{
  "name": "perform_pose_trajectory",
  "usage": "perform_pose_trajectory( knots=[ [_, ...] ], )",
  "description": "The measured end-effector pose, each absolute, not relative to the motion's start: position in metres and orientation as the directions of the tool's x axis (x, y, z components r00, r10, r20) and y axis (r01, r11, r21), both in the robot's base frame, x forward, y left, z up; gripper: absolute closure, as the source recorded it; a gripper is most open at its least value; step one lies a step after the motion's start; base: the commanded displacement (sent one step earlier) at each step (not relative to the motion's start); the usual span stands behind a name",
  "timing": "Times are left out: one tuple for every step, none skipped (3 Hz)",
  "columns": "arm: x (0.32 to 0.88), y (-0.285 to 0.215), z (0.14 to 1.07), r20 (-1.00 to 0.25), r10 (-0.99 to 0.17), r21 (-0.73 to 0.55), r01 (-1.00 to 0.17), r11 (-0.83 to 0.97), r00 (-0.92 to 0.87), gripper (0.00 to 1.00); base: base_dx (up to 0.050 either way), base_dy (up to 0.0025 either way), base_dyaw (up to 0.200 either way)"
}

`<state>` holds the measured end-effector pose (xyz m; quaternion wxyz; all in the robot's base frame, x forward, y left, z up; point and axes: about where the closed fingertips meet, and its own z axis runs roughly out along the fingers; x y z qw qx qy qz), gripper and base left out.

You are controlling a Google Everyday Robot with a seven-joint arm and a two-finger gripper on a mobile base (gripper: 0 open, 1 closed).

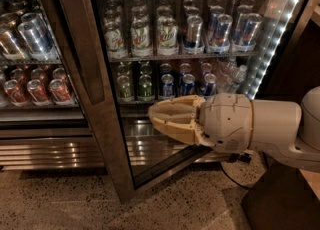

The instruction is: Open right fridge door

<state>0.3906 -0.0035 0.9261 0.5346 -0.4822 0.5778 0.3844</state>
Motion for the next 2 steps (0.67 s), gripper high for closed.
perform_pose_trajectory(
  knots=[
    [0.3905,-0.0035,0.9261,-0.989,-0.146,-0.071,-0.968,0.239,0.037,1.0,0.0,0.0,0.0],
    [0.3901,-0.001,0.9207,-0.988,-0.152,-0.063,-0.97,0.234,0.027,1.0,0.0,0.0,0.0]
  ],
)
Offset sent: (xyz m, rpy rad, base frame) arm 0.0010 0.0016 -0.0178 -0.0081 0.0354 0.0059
